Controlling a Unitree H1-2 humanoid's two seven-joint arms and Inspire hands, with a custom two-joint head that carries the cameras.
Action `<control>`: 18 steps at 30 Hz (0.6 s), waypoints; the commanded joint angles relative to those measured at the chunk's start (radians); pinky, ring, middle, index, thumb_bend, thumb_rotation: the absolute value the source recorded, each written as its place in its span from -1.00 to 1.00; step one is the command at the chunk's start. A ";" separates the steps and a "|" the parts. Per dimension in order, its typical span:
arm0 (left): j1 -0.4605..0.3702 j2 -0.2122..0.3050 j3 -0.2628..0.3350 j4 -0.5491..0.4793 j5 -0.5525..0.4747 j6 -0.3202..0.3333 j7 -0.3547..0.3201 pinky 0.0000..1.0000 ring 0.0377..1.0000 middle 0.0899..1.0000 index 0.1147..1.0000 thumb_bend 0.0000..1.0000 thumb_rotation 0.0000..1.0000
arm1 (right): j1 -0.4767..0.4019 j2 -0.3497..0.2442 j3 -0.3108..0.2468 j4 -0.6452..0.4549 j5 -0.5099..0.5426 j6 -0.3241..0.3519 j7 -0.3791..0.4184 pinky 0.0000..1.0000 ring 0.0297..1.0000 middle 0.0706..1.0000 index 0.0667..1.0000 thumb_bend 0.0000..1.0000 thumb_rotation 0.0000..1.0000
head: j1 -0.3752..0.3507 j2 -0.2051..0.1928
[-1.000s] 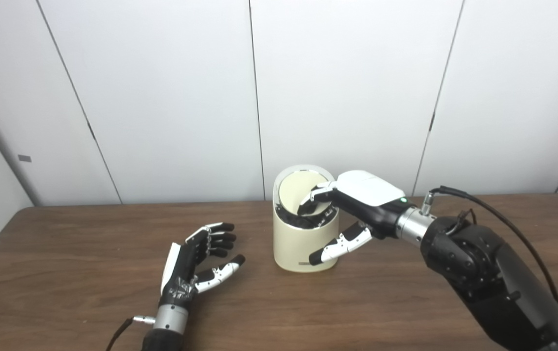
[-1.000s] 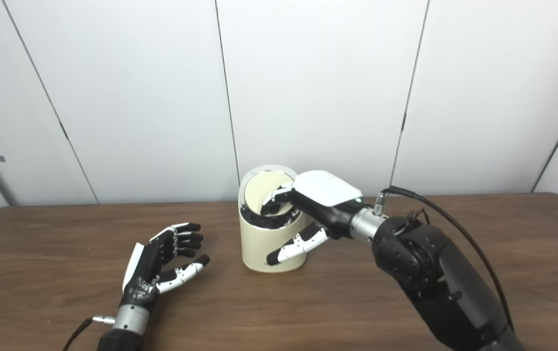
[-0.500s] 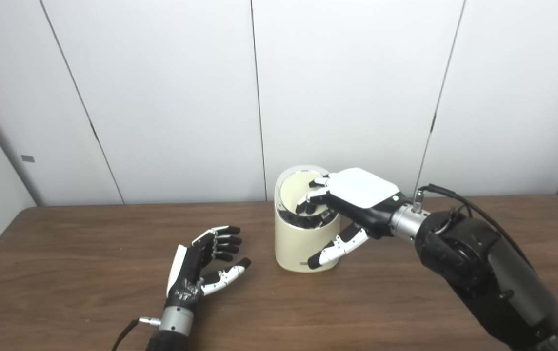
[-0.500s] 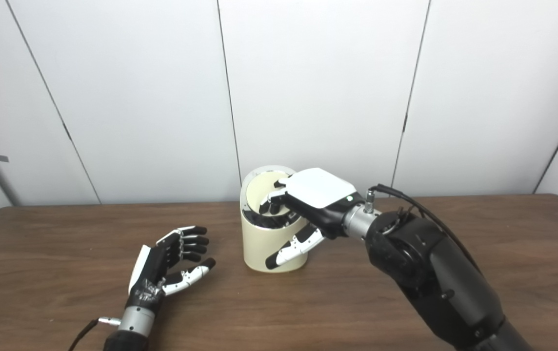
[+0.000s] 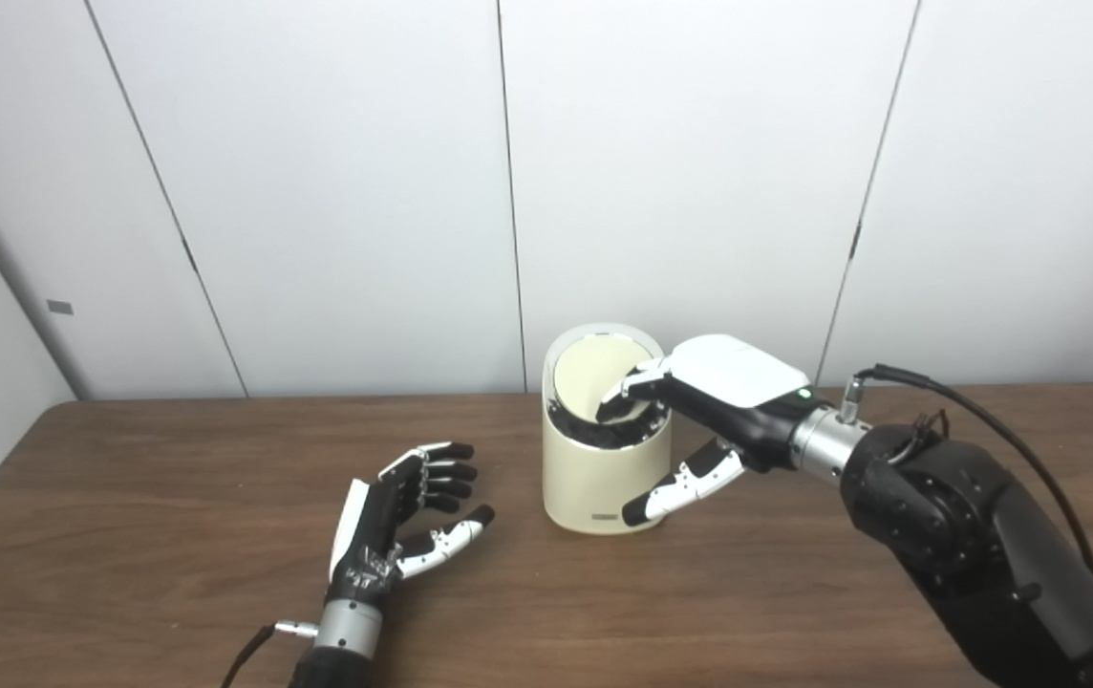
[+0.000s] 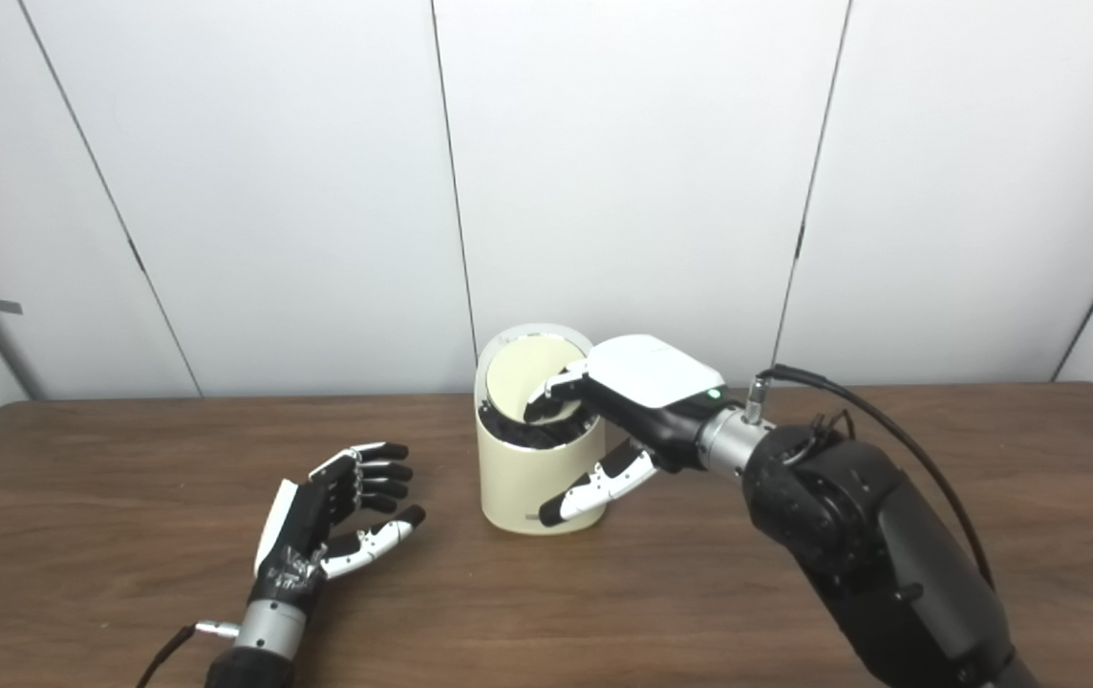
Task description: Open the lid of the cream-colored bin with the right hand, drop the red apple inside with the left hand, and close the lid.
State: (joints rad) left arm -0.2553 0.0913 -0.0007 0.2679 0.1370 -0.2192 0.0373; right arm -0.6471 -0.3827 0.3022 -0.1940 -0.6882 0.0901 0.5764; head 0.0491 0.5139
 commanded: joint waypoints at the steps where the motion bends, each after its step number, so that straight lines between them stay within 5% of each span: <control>1: 0.040 -0.010 -0.004 0.009 -0.008 -0.003 0.003 0.21 0.23 0.24 0.35 0.16 -1.00 | -0.044 0.001 -0.047 -0.038 0.032 -0.006 -0.053 0.72 0.69 0.43 0.41 0.26 0.08 | 0.001 0.001; 8: 0.039 -0.011 -0.007 0.009 -0.001 -0.007 0.005 0.19 0.21 0.23 0.35 0.15 -1.00 | -0.024 0.002 -0.107 -0.056 0.055 -0.017 -0.119 0.39 0.65 0.41 0.38 0.23 0.09 | 0.001 0.004; 15: 0.040 -0.012 -0.008 0.009 -0.002 -0.013 0.005 0.17 0.22 0.24 0.34 0.15 -1.00 | 0.034 0.015 -0.167 -0.061 0.125 -0.024 -0.175 0.34 0.63 0.59 0.54 0.22 0.01 | 0.003 0.004; 18: 0.041 -0.011 -0.008 0.006 -0.004 -0.013 0.003 0.18 0.22 0.24 0.34 0.15 -1.00 | 0.078 0.019 -0.200 -0.048 0.181 -0.049 -0.214 0.39 0.64 0.67 0.63 0.26 -0.20 | 0.003 0.004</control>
State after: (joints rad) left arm -0.2548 0.0894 -0.0030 0.2671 0.1370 -0.2170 0.0353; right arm -0.5483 -0.3567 0.1289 -0.2349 -0.5361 0.0669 0.4013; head 0.0522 0.5170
